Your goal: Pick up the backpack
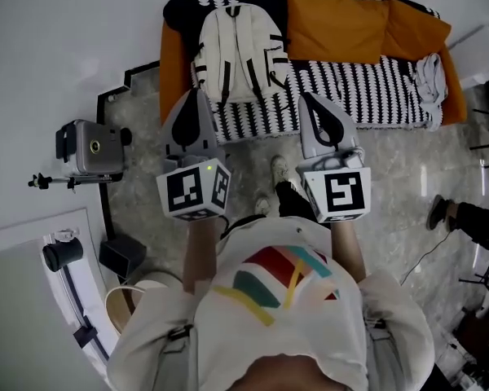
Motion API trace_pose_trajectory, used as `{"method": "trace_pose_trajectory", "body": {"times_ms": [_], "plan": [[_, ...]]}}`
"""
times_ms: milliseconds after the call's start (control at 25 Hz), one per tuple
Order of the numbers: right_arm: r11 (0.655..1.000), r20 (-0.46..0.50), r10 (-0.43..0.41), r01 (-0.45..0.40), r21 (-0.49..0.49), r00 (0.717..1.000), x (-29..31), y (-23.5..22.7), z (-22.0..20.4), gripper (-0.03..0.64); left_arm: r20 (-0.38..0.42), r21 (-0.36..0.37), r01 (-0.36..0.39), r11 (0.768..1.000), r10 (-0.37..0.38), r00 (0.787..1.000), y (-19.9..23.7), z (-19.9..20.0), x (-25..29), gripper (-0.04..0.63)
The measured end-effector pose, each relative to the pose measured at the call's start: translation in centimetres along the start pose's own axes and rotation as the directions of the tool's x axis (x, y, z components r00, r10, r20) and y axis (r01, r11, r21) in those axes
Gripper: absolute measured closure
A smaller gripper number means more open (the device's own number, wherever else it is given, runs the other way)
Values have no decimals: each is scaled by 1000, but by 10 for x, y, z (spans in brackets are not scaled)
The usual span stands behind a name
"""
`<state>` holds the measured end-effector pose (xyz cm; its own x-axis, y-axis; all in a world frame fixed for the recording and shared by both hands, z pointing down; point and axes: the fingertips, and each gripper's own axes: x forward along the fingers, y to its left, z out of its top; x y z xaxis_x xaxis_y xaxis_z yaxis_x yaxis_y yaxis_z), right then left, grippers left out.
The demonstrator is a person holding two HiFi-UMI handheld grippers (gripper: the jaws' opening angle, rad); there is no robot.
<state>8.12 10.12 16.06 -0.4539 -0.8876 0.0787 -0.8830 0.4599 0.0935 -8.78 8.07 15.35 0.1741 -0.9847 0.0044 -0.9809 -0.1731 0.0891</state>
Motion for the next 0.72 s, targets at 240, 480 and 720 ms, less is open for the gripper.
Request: {"method": "trace_pose_trajectory", "body": {"times_ms": [240, 480, 720], "plan": [[1000, 9, 26, -26, -11, 1000, 51, -41, 3, 612, 22, 17, -28, 999, 28, 999, -1, 8, 60, 580], [998, -4, 61, -61, -1, 998, 78, -66, 1, 612, 5, 24, -54, 998, 54, 999, -4, 7, 95, 580], [998, -14, 62, -62, 13, 998, 100, -67, 0, 612, -14, 30, -62, 998, 62, 998, 9, 3, 107, 580]]}}
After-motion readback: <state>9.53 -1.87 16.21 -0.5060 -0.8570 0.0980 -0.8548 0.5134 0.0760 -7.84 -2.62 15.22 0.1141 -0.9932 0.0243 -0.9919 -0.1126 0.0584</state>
